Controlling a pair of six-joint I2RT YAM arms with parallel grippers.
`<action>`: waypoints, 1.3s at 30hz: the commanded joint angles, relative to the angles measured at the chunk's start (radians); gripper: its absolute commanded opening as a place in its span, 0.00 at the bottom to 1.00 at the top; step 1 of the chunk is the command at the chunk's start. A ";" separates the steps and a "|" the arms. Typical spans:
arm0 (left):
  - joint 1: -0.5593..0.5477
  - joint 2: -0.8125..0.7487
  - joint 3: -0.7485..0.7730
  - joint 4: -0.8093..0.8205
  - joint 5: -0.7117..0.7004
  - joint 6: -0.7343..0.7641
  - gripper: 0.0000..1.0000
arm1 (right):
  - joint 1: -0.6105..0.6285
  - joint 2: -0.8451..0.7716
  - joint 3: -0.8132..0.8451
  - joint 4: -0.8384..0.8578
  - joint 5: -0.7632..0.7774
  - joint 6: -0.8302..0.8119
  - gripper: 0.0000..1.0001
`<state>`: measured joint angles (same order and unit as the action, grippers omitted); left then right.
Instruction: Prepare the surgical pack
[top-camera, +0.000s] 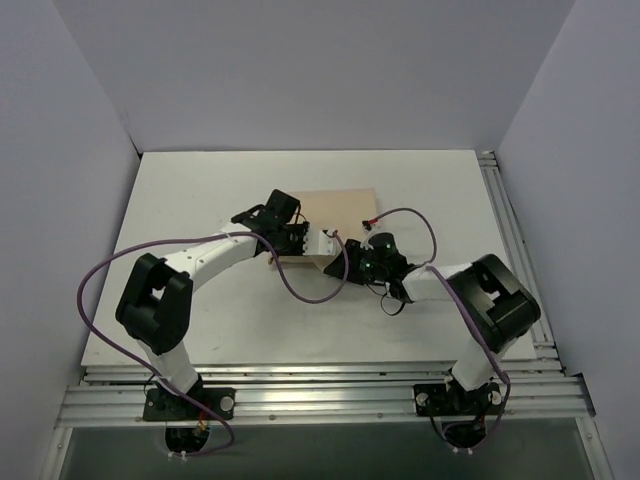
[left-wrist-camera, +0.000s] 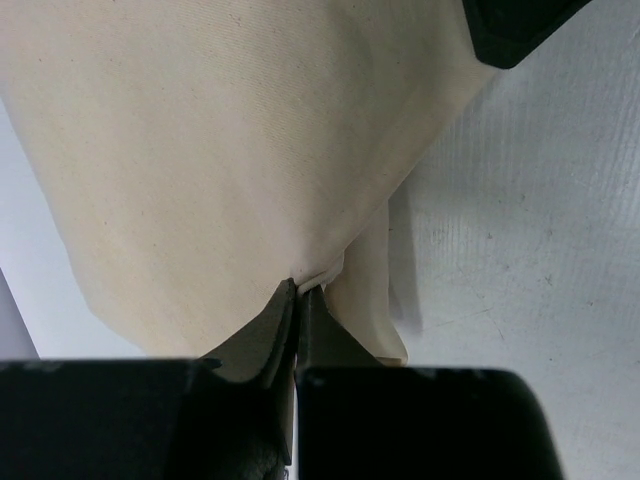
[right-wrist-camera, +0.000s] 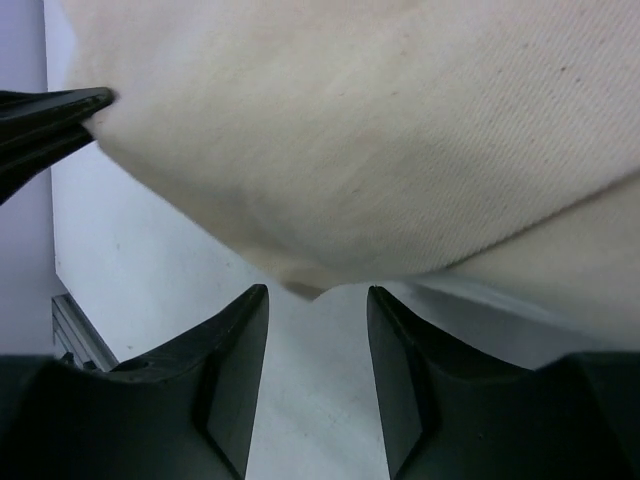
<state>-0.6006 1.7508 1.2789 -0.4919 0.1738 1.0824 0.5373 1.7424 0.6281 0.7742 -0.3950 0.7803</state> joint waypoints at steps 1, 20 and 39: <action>-0.002 -0.047 0.014 0.038 0.010 0.002 0.02 | 0.000 -0.164 0.018 -0.166 0.045 -0.048 0.40; -0.011 -0.070 -0.015 0.124 -0.033 -0.036 0.02 | -0.019 -0.058 0.117 0.044 -0.013 0.120 0.00; -0.010 -0.085 0.017 0.122 -0.014 -0.090 0.02 | -0.011 0.134 0.182 0.289 0.111 0.269 0.00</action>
<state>-0.6071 1.7241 1.2583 -0.3988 0.1345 1.0050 0.5262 1.8904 0.7662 0.9771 -0.3664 1.0283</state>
